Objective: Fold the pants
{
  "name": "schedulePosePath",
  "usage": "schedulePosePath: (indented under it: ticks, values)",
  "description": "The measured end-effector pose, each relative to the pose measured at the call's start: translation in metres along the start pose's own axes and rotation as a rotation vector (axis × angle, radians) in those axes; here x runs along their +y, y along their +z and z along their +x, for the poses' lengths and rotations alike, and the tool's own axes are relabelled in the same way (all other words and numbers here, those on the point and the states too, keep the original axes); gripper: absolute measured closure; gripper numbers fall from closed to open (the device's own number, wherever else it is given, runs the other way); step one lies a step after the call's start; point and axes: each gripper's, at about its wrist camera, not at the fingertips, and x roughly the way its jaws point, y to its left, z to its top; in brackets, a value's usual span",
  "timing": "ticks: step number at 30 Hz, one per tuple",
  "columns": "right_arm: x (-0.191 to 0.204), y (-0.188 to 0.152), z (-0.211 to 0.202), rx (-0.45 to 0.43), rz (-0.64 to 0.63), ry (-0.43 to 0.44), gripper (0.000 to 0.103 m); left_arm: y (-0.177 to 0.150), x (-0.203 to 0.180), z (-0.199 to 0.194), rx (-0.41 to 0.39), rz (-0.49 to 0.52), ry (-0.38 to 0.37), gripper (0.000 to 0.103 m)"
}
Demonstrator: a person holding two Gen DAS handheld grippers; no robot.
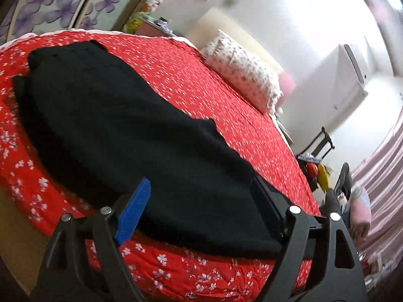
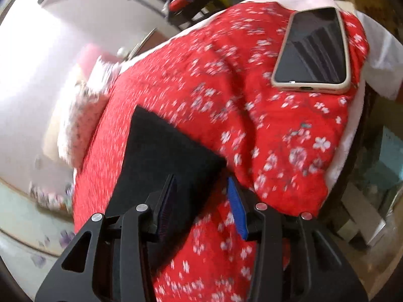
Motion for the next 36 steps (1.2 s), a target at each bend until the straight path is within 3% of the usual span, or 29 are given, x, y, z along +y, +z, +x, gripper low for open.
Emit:
schedulePosePath:
  ticks: [5, 10, 16, 22, 24, 28, 34, 36]
  values:
    - [-0.003, 0.008, 0.008, -0.026, 0.031, 0.018, 0.059, -0.003, 0.006, 0.007, 0.001, 0.002, 0.012, 0.018]
    - [0.002, 0.005, 0.01, -0.035, -0.022, 0.061, 0.059, -0.006, 0.022, 0.002, 0.004, -0.051, 0.007, 0.018]
    - [0.001, 0.008, 0.014, 0.011, -0.001, 0.041, 0.061, -0.006, 0.02, 0.005, 0.008, -0.055, 0.003, 0.016]
    - [0.034, 0.003, -0.008, -0.039, -0.148, 0.182, 0.061, -0.005, 0.023, 0.006, 0.011, -0.07, -0.006, 0.016]
    - [0.036, 0.003, -0.005, -0.045, -0.157, 0.097, 0.061, -0.005, 0.023, 0.006, 0.011, -0.072, -0.006, 0.016]
    - [0.014, 0.003, 0.006, -0.031, -0.054, 0.014, 0.061, -0.005, 0.024, 0.006, 0.012, -0.072, -0.008, 0.016]
    - [0.006, 0.0, 0.012, -0.051, -0.042, 0.006, 0.063, -0.006, 0.023, 0.006, 0.012, -0.073, -0.006, 0.015]
    - [0.009, 0.003, 0.016, -0.067, -0.046, 0.019, 0.072, -0.006, 0.022, 0.006, 0.011, -0.076, -0.009, 0.015]
